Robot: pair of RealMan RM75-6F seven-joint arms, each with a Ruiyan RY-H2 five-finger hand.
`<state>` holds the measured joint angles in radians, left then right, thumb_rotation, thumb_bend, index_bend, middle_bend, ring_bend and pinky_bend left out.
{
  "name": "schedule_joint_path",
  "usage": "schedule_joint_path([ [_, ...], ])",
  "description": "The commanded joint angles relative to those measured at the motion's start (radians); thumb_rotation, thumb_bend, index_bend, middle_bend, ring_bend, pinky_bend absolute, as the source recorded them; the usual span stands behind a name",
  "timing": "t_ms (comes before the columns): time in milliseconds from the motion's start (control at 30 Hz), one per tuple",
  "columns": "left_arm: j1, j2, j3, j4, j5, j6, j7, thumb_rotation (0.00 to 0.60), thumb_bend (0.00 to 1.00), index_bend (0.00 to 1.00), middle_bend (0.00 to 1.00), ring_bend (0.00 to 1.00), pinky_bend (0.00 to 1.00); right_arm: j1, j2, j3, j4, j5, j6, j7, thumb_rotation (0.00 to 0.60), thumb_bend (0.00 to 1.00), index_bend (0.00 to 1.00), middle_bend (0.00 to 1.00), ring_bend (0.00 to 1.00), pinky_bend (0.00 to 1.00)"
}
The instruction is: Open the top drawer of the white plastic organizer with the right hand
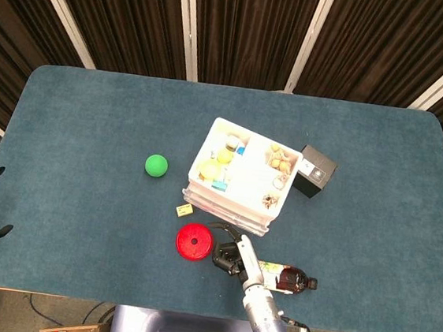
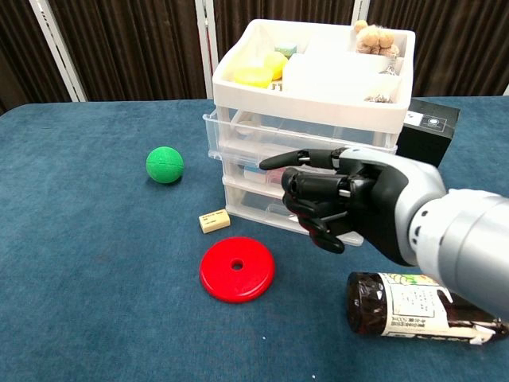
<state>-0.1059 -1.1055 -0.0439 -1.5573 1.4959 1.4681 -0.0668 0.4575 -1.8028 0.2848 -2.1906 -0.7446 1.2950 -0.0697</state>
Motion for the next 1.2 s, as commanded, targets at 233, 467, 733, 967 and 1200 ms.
schedule_joint_path([
  [233,0.0,-0.003,-0.002,-0.002,-0.004,0.0,0.01,0.6,0.04,0.01,0.0,0.0,0.06,-0.004,0.051,-0.032,-0.018,-0.076,-0.008,-0.035,0.6,0.71,0.31,0.88,0.83,0.89],
  [467,0.0,-0.001,-0.002,-0.002,-0.008,-0.002,0.004,0.6,0.03,0.01,0.0,0.0,0.05,0.003,0.073,-0.002,0.014,-0.096,-0.003,-0.046,0.6,0.71,0.31,0.88,0.83,0.89],
  [733,-0.001,-0.002,-0.004,-0.003,-0.014,-0.006,0.009,0.6,0.04,0.01,0.0,0.0,0.05,-0.001,0.177,0.029,0.006,-0.088,-0.076,0.0,0.6,0.71,0.31,0.88,0.83,0.89],
  [967,0.001,-0.003,-0.005,-0.007,-0.016,-0.003,0.015,0.6,0.04,0.01,0.0,0.0,0.06,-0.027,0.316,0.01,-0.035,-0.104,-0.186,0.083,0.6,0.71,0.36,0.89,0.83,0.89],
  [1200,0.001,-0.004,-0.006,-0.01,-0.021,-0.005,0.018,0.6,0.04,0.01,0.0,0.0,0.06,-0.058,0.427,-0.023,-0.087,-0.169,-0.272,0.174,0.6,0.71,0.38,0.89,0.83,0.89],
])
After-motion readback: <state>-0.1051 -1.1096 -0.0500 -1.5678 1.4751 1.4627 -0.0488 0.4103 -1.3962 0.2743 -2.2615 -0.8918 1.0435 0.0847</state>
